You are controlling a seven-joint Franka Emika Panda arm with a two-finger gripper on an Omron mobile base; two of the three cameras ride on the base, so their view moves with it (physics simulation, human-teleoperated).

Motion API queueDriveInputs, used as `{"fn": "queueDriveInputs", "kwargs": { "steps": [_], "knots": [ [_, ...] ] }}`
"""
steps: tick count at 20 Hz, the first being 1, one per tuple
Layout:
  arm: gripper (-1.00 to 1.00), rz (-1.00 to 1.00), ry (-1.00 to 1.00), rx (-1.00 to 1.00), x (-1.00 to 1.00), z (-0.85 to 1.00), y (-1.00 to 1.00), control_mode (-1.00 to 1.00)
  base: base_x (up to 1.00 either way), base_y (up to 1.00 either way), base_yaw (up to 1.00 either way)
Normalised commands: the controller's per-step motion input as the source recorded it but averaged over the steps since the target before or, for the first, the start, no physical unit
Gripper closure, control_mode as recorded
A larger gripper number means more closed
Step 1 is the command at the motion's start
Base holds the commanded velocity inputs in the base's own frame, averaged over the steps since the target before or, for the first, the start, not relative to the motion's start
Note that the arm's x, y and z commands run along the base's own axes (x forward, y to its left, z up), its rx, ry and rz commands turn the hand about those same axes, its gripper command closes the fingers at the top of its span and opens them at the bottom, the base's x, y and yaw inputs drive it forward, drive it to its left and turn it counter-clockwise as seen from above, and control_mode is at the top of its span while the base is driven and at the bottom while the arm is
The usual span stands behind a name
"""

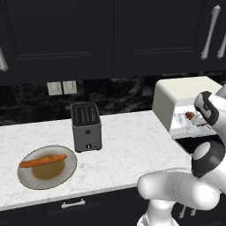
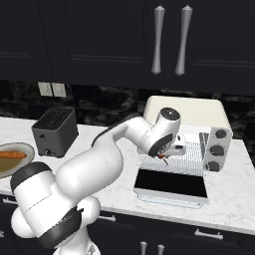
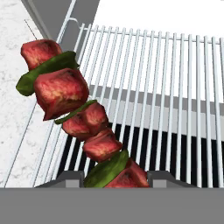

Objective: Pick up the kebab skewer and baguette bread, and place them inside the toaster oven. Close the toaster oven door and start by setting the timer.

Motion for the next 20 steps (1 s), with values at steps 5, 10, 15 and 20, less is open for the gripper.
{"fn": "queueDriveInputs", "kwargs": {
  "steps": [5, 10, 15, 20],
  "knots": [
    [1.00, 0.00, 0.00, 0.00, 0.05, -0.27, 0.00, -1.00, 0.00, 0.00, 0.00],
    [1.00, 0.00, 0.00, 0.00, 0.02, -0.28, 0.00, -1.00, 0.00, 0.00, 0.00],
    [1.00, 0.00, 0.00, 0.00, 0.00, -0.22, 0.00, -1.00, 0.00, 0.00, 0.00],
    [1.00, 0.00, 0.00, 0.00, -0.08, -0.48, 0.00, -1.00, 0.00, 0.00, 0.00]
  ]
}}
